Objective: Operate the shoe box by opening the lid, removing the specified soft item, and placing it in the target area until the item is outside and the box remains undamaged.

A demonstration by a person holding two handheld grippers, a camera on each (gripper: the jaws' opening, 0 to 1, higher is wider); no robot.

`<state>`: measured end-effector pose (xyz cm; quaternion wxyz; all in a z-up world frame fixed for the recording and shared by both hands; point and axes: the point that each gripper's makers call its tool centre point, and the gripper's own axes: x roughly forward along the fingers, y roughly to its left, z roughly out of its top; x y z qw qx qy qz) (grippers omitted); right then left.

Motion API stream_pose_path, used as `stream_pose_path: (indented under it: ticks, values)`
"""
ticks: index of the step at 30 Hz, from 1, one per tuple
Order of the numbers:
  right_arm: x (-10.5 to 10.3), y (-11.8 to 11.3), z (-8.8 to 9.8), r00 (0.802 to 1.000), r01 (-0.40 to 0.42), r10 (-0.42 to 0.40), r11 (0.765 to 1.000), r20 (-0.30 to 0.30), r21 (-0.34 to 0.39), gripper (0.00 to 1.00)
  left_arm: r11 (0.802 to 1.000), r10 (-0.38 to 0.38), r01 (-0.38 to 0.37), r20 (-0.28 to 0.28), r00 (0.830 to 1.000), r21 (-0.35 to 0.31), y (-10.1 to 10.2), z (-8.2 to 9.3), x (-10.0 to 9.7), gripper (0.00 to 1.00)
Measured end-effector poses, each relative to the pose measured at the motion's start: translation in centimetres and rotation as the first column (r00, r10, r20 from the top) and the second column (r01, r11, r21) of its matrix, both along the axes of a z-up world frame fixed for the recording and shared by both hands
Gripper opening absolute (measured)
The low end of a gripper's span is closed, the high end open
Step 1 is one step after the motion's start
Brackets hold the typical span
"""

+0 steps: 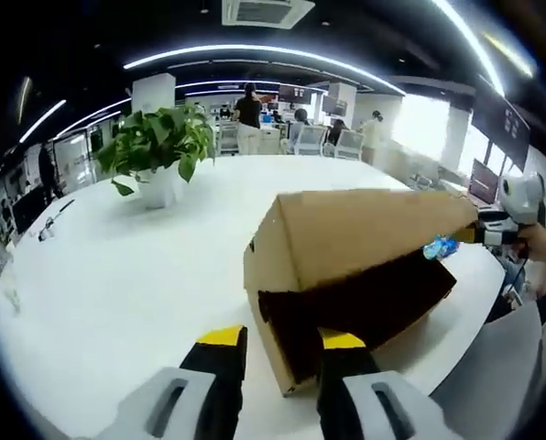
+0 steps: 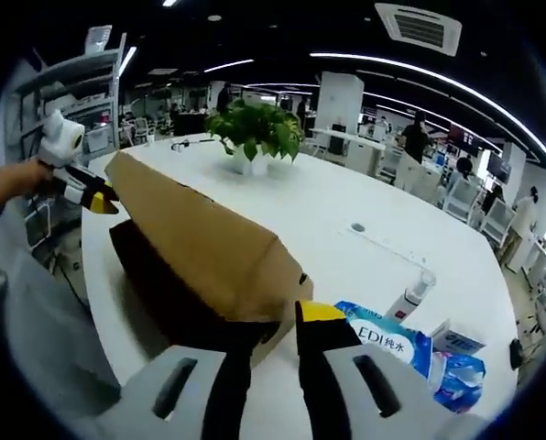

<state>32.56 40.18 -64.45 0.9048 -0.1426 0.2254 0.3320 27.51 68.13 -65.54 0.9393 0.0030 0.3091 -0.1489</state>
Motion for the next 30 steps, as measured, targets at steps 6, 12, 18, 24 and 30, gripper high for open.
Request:
stream_pose_path:
  ticks: [6, 12, 18, 24, 30]
  values:
    - [-1.4, 0.1, -1.2, 0.998, -0.055, 0.055, 0.997, 0.003, -0.047, 0.19, 1.000, -0.024, 0.024, -0.007, 1.000, 0.019, -0.3, -0.4, -0.3, 0.32]
    - [-2.5, 0.3, -2.1, 0.995, -0.095, 0.095, 0.993, -0.001, -0.064, 0.22, 0.998, -0.049, 0.050, -0.021, 0.999, 0.031, -0.7, -1.0, -0.8, 0.34]
    - [-3.4, 0.7, -2.8, 0.992, -0.125, 0.124, 0.990, -0.016, -0.058, 0.27, 0.997, -0.070, 0.072, -0.047, 0.996, 0.042, -1.2, -1.9, -1.1, 0.34]
    - [-4.2, 1.0, -3.7, 0.987, -0.157, 0.155, 0.985, -0.036, -0.071, 0.33, 0.991, -0.111, 0.116, -0.083, 0.990, 0.067, -2.0, -3.1, -1.8, 0.35]
    - [-4.6, 1.1, -4.3, 0.985, -0.167, 0.163, 0.983, -0.050, -0.076, 0.35, 0.987, -0.124, 0.133, -0.101, 0.987, 0.087, -2.1, -3.6, -2.1, 0.35]
